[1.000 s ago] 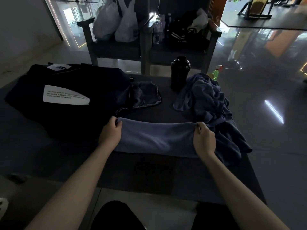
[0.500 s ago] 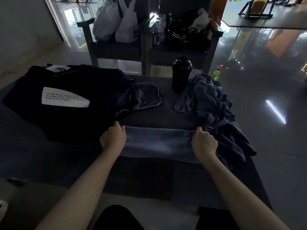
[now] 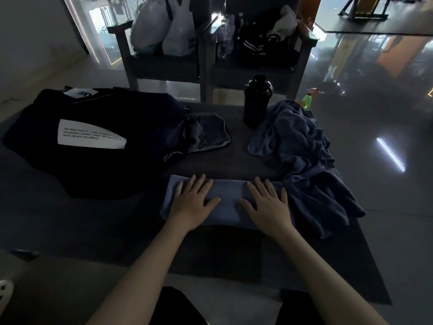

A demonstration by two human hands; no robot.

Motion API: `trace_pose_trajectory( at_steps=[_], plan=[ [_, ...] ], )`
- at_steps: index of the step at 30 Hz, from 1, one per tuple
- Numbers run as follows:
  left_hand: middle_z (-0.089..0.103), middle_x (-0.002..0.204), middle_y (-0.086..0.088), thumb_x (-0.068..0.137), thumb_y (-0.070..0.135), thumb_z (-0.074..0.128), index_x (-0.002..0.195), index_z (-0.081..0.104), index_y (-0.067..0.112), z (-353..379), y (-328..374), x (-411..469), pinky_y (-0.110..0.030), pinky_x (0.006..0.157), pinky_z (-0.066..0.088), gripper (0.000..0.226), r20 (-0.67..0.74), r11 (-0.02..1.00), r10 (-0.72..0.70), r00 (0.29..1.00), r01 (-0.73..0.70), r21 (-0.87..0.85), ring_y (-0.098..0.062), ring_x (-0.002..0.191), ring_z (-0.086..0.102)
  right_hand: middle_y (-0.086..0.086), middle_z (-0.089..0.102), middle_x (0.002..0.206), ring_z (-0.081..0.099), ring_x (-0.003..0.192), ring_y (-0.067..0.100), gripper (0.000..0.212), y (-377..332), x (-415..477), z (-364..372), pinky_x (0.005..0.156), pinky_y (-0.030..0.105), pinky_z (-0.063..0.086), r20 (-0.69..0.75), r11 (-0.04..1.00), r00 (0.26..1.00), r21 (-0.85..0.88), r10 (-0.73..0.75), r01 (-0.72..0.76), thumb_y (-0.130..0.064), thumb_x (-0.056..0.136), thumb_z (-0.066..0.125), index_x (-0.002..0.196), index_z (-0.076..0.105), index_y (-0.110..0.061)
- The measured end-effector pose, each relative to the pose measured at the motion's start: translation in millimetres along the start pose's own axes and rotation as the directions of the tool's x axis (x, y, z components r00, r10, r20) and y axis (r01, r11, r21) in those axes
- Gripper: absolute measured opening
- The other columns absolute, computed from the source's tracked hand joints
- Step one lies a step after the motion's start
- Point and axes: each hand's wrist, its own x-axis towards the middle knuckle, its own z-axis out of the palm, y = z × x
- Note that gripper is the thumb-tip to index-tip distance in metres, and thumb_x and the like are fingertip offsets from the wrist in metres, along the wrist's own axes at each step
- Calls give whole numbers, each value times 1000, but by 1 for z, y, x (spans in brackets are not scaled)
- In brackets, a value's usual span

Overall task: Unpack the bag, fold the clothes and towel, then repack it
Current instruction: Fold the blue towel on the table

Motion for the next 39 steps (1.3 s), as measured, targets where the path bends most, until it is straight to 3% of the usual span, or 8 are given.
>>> trace_pose_trajectory(
  at_steps=[4,9,15,19,24,31,34,39],
  plan=[
    [-1,161,7,95,60,19,152,9,32,-5,-9,-7,-41,119,-2,64,26,998,-62,998,62,-1,-15,147,-4,-3,3,160,0,147,20,67,1,0,1,115,53,-3,-20,999,1000,-42,2,-3,-64,93,16,151,15,-30],
    [1,161,0,96,59,20,152,10,28,-1,5,-27,-45,118,0,65,-23,983,-178,984,179,40,-20,148,0,14,57,129,54,119,32,45,-32,-30,4,103,57,33,-370,998,929,-64,-17,-7,-38,82,69,120,63,-14],
    [3,161,-4,95,61,20,152,12,22,-3,7,-51,-49,116,3,70,-13,970,-237,971,237,49,-23,147,2,-6,9,160,1,147,15,80,-19,-35,13,115,42,-6,-75,985,983,35,-167,170,-61,79,-7,150,19,-32],
    [3,160,-9,84,70,1,152,10,20,0,14,-73,-54,114,3,85,-4,957,-279,960,279,73,-27,147,1,-11,3,160,-5,147,13,63,-8,-11,-2,116,42,-7,58,971,970,-23,-235,236,-59,91,8,150,11,-38],
    [-2,160,-10,95,62,17,153,5,21,-4,26,-81,-60,113,-1,72,32,932,-359,933,356,74,-30,147,-3,7,2,160,-2,146,28,55,-52,-37,-4,114,54,6,-34,993,999,117,32,-27,-47,98,33,149,17,-33],
    [6,160,-6,95,61,22,152,10,31,-8,19,-95,-57,113,0,66,54,955,-295,954,293,41,-27,146,4,-3,-13,159,-17,145,17,58,-24,-20,5,117,51,-4,111,989,986,96,-126,116,-59,96,27,148,8,-45],
    [12,158,-2,96,59,26,151,14,35,-5,17,-106,-55,113,1,61,47,963,-269,962,269,-3,-24,146,6,-3,2,160,-2,147,20,53,-19,0,-11,114,56,-3,65,989,987,6,-148,148,-48,98,35,148,19,-40],
    [33,142,-1,93,59,33,148,25,32,-7,28,-114,-45,105,24,62,-12,965,-261,965,261,17,-25,130,29,3,67,114,64,106,26,45,-35,-39,4,95,54,41,-256,891,854,-108,-454,441,-19,67,55,108,69,-25]
  ],
)
